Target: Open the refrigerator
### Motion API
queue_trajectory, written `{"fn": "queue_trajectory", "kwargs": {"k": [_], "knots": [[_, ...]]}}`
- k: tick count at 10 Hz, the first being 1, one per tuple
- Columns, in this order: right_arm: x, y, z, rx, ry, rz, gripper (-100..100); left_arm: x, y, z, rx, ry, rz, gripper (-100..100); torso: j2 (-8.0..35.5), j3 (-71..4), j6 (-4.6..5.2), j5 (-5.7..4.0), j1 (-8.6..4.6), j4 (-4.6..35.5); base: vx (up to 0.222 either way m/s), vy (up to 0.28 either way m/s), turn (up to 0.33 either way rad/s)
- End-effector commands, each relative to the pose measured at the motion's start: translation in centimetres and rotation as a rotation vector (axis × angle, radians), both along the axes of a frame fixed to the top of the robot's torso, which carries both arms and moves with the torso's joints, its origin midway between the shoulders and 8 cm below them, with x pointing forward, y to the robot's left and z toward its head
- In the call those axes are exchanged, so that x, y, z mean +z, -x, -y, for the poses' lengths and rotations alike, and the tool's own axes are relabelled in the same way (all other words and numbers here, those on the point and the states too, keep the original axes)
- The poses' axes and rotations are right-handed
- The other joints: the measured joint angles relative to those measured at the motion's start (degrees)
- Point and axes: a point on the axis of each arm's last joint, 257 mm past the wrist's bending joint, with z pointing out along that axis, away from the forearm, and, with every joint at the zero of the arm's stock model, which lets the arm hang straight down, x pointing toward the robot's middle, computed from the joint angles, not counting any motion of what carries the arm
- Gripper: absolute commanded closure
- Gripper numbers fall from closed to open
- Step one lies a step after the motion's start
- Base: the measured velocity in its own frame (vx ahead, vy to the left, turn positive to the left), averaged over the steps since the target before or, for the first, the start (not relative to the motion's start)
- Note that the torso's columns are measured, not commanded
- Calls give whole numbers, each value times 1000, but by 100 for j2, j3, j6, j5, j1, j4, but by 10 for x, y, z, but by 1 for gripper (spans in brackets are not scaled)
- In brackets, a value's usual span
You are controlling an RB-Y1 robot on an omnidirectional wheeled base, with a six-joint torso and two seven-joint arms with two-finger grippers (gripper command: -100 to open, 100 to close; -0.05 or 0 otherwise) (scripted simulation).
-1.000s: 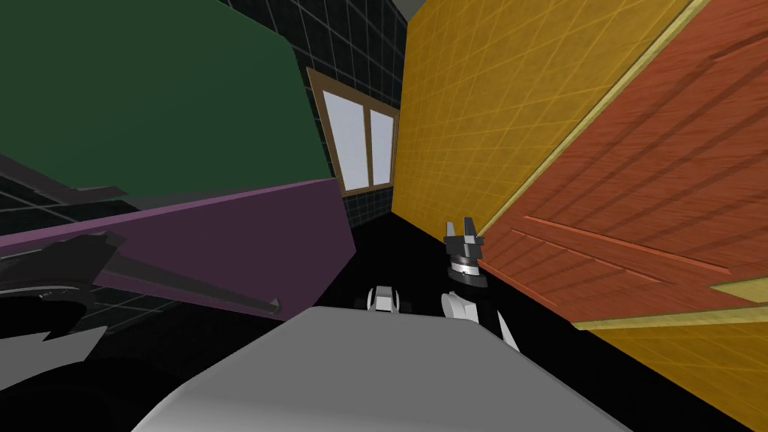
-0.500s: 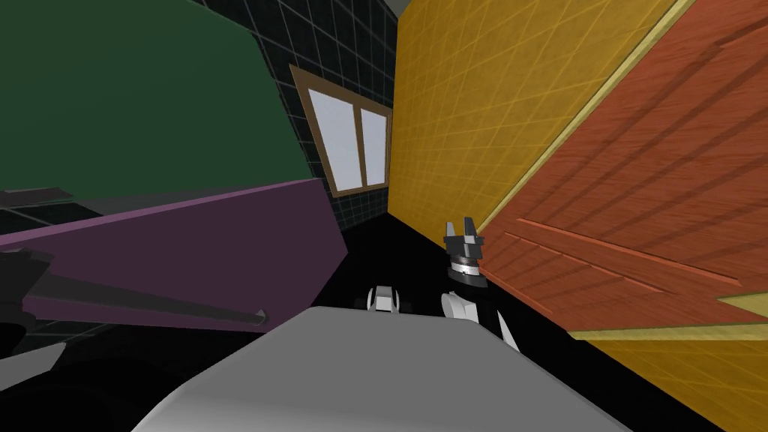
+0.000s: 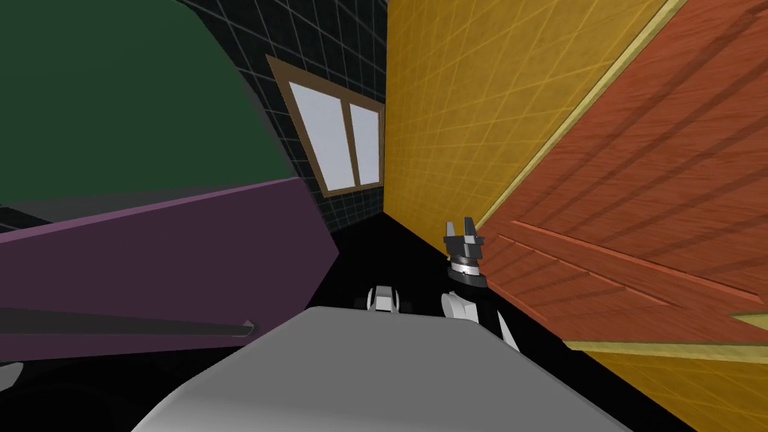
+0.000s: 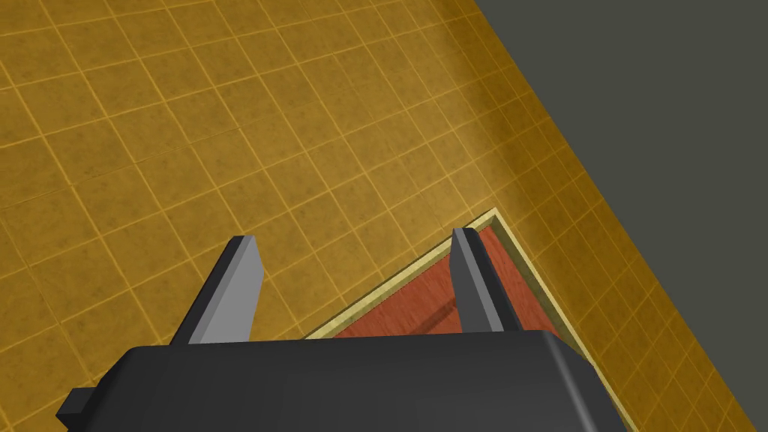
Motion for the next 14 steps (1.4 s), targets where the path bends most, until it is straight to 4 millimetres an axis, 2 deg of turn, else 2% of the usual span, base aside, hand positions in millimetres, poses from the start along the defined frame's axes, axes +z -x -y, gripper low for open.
{"fn": "queue_trajectory", "kwargs": {"k": [1,2,3,5,6,7,9,10,13,14], "knots": [[0,0,0,0,0,0,0,1,8,-5,22,1,0,100,4,-1,-7,-8,-1,4,51,-107,22],[0,0,0,0,0,0,0,-13,-32,-8,-69,29,-2,100,14,0,3,-13,17,6,240,-62,390],[0,0,0,0,0,-1,0,-32,-43,-10,-83,71,4,100,-67,-35,22,14,24,-16,301,-61,491],[0,0,0,0,1,0,0,-49,-68,-4,-134,115,18,100,-69,-25,52,94,84,-33,89,-30,435],[0,0,0,0,1,0,0,-43,-100,-4,-206,92,14,100,-34,2,46,116,120,-26,180,-50,418],[0,0,0,0,1,-1,0,-53,-118,0,-234,110,18,100,-91,-24,63,121,117,-38,225,-79,428],[0,0,0,0,1,0,0,-71,-139,5,-275,162,32,100,-111,-35,64,152,118,-60,102,-69,425],[0,0,0,0,1,0,0,-76,-145,9,-291,182,40,100,-80,-20,56,154,142,-54,7,-12,137],[0,0,0,0,1,0,0,-83,-151,13,-305,194,32,100,-111,-25,78,193,173,-67,-18,16,-21],[0,0,0,0,1,0,0,-83,-151,13,-305,194,32,100,-120,-34,57,187,164,-74,-4,5,13]]}}
